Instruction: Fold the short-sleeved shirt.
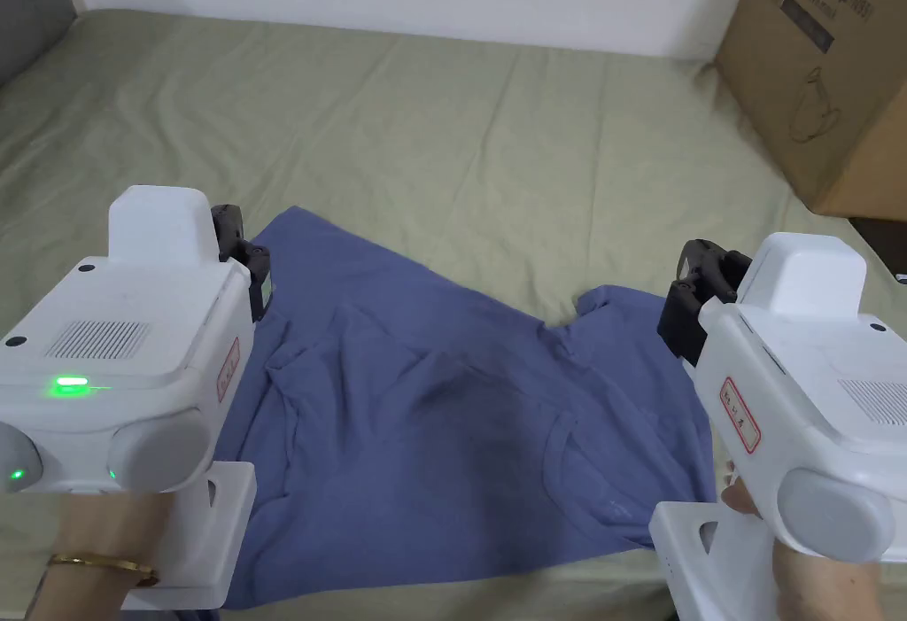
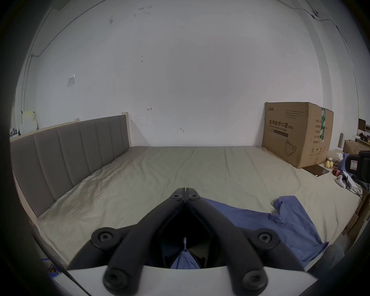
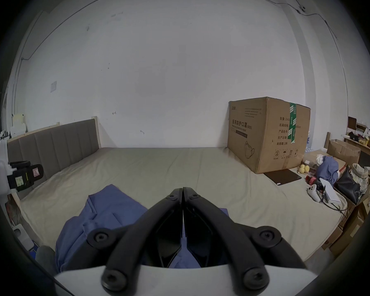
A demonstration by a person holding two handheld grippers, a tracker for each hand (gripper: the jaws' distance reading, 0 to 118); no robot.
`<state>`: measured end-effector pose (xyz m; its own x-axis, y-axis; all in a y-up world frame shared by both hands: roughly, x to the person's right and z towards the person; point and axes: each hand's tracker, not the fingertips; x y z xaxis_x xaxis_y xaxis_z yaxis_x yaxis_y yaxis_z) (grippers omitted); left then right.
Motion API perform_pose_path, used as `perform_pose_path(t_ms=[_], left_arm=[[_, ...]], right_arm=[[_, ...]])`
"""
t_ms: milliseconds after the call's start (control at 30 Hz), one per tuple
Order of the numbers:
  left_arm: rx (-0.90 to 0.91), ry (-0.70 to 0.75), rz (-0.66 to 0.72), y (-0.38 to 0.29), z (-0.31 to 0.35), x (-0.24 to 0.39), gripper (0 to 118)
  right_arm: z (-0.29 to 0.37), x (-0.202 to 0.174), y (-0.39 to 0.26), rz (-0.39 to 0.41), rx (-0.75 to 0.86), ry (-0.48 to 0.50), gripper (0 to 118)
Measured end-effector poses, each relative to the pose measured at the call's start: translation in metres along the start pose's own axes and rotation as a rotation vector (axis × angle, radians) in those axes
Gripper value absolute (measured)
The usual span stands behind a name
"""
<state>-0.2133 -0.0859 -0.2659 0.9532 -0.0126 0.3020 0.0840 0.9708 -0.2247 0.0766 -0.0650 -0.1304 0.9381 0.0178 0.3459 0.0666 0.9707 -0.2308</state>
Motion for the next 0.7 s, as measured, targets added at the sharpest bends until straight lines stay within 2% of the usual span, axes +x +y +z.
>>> perform_pose_path(t_ms=[167,367,433,500,567,600,700], left_arm=[[-0.028,-0.019,0.028,0.001,-0.011,-0.006,0],[-0.19,-0.063,0.102,0.023,-0.077,-0.02,1],[-0.242,-0.084,0.12,0.031,-0.104,-0.024,18],[-0.275,-0.081,0.086,0.039,-0.137,-0.026,69],[-0.329,-0.06,0.06,0.046,-0.167,-0.028,110],[-0.354,-0.059,0.065,0.049,-0.184,-0.031,117],[-0.412,-0.079,0.098,0.057,-0.228,-0.036,118]], right_arm=[[-0.003,0.003,-0.001,-0.024,-0.017,-0.003,0],[-0.014,0.008,-0.003,-0.017,-0.032,-0.013,0],[-0.019,0.009,-0.005,-0.017,-0.047,-0.015,0],[-0.026,0.01,-0.006,-0.017,-0.063,-0.015,0],[-0.033,0.011,-0.008,-0.012,-0.079,-0.018,0],[-0.037,0.012,-0.008,-0.013,-0.087,-0.018,0],[-0.048,0.013,-0.009,-0.035,-0.116,-0.02,0]])
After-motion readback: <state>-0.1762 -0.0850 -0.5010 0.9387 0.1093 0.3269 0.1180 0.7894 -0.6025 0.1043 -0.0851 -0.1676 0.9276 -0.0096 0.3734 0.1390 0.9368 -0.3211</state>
